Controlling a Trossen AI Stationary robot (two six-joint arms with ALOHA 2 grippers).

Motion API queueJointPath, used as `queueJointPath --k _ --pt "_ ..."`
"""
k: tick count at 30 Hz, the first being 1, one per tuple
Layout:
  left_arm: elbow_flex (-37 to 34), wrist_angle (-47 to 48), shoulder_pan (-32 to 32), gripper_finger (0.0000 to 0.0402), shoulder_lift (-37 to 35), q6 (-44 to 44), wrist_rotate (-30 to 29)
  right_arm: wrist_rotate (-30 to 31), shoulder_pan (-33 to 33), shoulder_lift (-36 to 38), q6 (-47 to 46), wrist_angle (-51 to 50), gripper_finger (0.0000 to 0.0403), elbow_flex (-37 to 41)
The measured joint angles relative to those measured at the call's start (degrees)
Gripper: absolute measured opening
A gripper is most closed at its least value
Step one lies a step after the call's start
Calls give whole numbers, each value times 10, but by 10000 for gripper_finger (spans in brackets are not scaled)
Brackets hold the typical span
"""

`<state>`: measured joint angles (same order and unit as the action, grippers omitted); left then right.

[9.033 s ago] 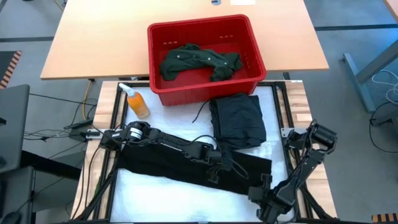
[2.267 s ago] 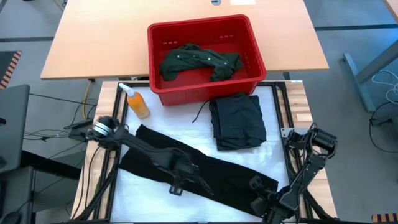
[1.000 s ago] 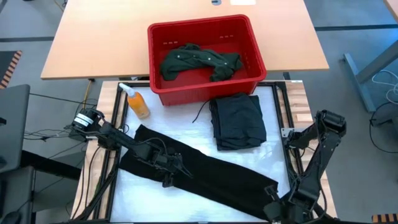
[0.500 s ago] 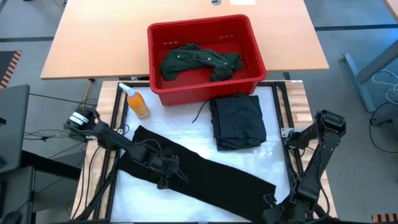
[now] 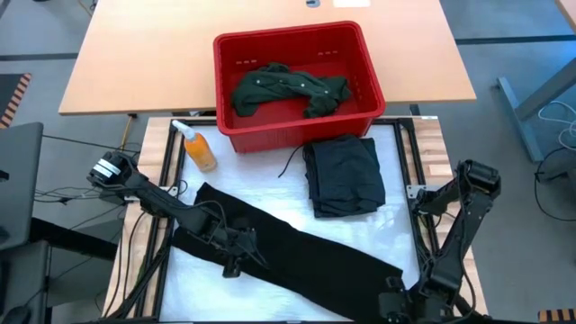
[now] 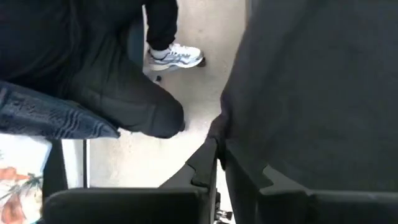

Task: Fold Laundry from Bin
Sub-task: Fold the black shirt

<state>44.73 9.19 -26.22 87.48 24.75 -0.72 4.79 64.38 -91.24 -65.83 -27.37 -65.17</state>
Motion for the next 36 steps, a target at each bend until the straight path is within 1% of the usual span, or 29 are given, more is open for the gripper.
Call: queueJointPath --k 3,8,13,16,18,20,22,25,28,32,36 --pt "0 7 0 0 0 0 -2 -2 6 0 -5 -10 72 0" --pt "1 10 0 0 0 1 -8 -5 18 0 -45 -14 91 0" --pt "1 38 0 0 0 9 -36 2 28 0 -67 -35 107 0" --pt "-2 43 0 0 -1 16 -47 55 20 0 -91 -83 112 2" --pt "-8 43 0 0 -1 25 -49 78 2 0 -102 -89 113 17" --pt "-12 43 1 0 -1 36 -49 81 -17 0 -68 -52 113 45" --pt "-17 40 1 0 -1 49 -48 86 -35 0 -10 18 113 80" --pt "-27 42 1 0 -1 74 -41 74 -68 0 62 117 113 132" --pt "-45 35 1 0 -1 105 -36 73 -105 0 115 173 113 174" --pt "-64 27 1 0 -2 146 -7 73 -149 0 137 170 114 212" --pt "-59 28 0 0 -4 153 6 72 -188 4 138 145 114 243"
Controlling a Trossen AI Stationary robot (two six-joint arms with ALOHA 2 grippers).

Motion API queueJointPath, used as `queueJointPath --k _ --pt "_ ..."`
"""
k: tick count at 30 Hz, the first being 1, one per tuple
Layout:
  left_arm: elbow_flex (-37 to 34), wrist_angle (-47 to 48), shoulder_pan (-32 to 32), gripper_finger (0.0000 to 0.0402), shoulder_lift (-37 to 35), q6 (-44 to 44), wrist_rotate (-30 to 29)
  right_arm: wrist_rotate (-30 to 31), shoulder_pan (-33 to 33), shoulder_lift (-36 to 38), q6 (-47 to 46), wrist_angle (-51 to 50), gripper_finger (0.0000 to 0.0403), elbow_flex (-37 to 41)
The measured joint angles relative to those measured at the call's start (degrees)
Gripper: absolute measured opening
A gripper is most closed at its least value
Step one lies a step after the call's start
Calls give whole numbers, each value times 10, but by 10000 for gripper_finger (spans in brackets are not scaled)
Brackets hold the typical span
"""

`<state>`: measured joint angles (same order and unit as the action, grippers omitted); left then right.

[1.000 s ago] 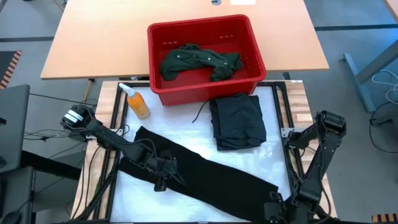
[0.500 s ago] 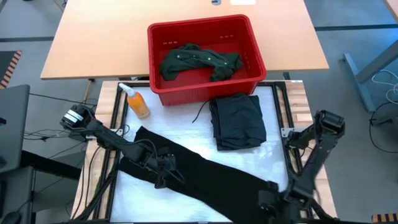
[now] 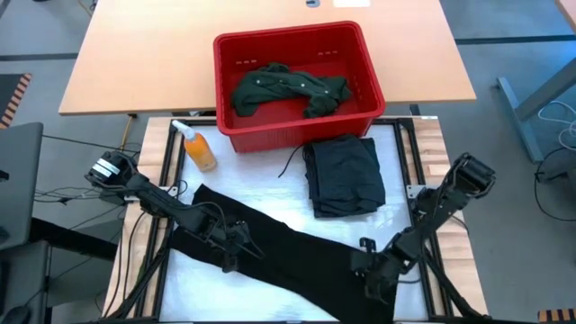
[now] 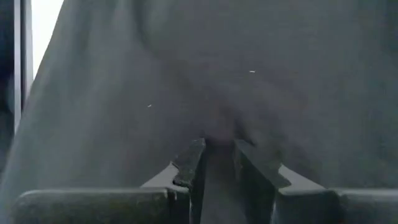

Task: Fold Laundry from Bin
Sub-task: Fold the black shirt

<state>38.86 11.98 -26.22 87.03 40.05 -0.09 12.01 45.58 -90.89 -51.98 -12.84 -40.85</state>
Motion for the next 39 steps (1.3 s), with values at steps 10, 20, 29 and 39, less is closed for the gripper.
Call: queueJointPath --k 10,20,29,39 --pt "7 31 52 0 -1 6 -79 1 -135 15 25 -47 114 30" --pt "7 30 89 0 -1 -10 -54 -15 -156 213 -40 -221 108 33" --pt "7 26 58 0 -1 -36 -53 14 15 280 -347 -288 108 33" --pt "7 -10 43 73 0 -145 -81 14 126 217 -598 -305 112 33"
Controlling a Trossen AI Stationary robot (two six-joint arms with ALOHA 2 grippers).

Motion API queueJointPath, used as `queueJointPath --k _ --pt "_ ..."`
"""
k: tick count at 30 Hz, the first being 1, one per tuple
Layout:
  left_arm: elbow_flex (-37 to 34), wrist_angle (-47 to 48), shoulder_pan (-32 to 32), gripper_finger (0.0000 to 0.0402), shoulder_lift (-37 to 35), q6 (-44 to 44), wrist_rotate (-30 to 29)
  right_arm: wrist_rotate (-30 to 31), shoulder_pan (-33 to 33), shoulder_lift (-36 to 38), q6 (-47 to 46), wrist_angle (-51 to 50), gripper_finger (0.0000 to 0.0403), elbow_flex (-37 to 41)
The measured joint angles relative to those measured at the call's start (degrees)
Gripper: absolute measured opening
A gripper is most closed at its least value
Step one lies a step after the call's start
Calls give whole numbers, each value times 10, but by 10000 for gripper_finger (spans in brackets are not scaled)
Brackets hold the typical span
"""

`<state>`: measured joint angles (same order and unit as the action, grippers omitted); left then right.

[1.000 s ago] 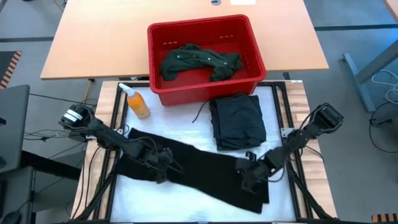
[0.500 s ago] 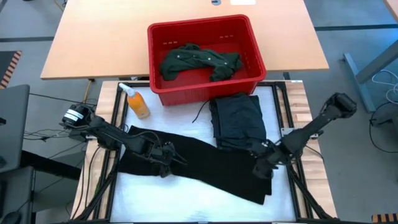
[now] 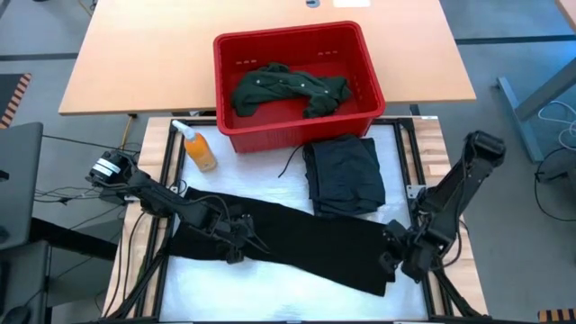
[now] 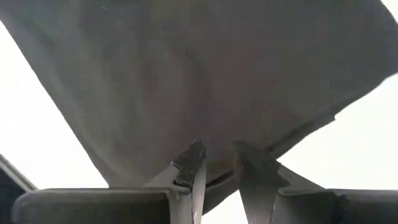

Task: Fold Laundry from Bin
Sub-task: Fold the black shirt

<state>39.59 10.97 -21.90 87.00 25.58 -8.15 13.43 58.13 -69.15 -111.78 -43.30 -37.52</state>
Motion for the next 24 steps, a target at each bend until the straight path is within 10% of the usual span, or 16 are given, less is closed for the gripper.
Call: queueJointPath --k 14,24 --pt "0 6 30 186 -9 -24 31 -65 19 -52 -130 -19 262 0" --pt "28 60 43 188 -17 -23 46 -58 26 -118 -144 84 253 27"
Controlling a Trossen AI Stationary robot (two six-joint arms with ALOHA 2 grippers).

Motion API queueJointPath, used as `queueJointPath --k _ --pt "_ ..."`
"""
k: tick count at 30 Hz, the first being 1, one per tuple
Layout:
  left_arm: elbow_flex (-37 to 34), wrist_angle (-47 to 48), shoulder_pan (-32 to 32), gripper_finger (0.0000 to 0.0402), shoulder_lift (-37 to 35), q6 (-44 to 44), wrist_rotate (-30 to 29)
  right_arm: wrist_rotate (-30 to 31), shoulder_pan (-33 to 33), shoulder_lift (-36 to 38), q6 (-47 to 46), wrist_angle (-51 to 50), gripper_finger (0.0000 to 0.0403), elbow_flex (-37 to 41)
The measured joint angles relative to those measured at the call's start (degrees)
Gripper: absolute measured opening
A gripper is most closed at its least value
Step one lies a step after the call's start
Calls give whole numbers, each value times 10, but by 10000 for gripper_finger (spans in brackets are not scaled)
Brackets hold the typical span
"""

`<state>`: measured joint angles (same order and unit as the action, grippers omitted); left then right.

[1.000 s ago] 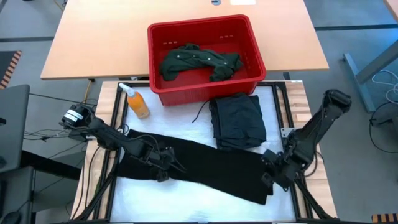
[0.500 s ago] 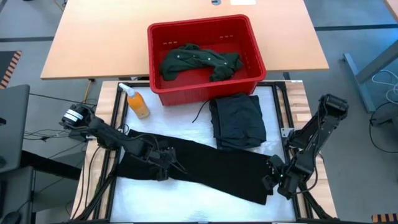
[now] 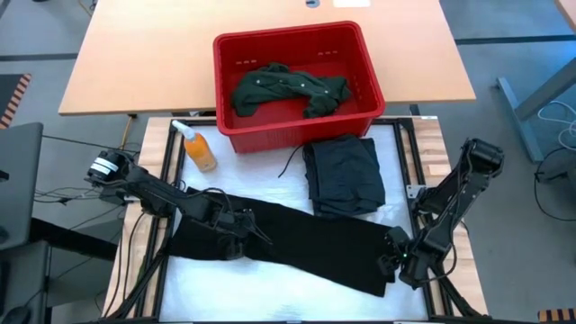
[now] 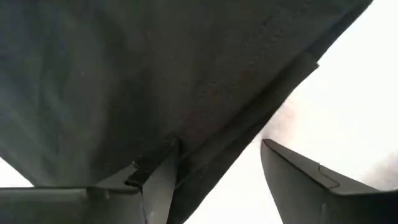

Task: Fold Laundry from Bin
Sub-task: Fold the black shirt

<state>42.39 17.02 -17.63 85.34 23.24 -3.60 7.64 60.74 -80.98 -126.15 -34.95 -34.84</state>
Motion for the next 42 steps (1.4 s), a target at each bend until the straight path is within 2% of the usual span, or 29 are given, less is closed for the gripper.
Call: queueJointPath --k 3,6,8,10,15,21,28,33,42 --pt "25 47 3 187 -4 -11 -3 1 -1 -11 1 -17 209 -5" --pt "48 65 5 187 -7 -28 -8 3 1 -13 2 -39 127 -9" --pt "58 60 4 187 -7 -36 -7 26 1 -9 20 -36 60 -9" --pt "61 60 4 187 -7 -37 -10 46 -1 -2 41 -37 23 -8" --pt "62 -11 -5 187 18 -20 -37 96 -10 33 64 -39 36 -4" --pt "62 -167 -19 187 110 -33 -43 120 -9 96 102 -57 18 -12" --pt "72 -250 -12 187 213 -13 -59 136 -9 173 227 -68 18 -69" --pt "125 -293 -9 187 264 -32 -23 189 -9 217 327 -69 19 -117" --pt "253 -271 -11 187 338 -80 4 333 -14 266 541 -60 20 -223"
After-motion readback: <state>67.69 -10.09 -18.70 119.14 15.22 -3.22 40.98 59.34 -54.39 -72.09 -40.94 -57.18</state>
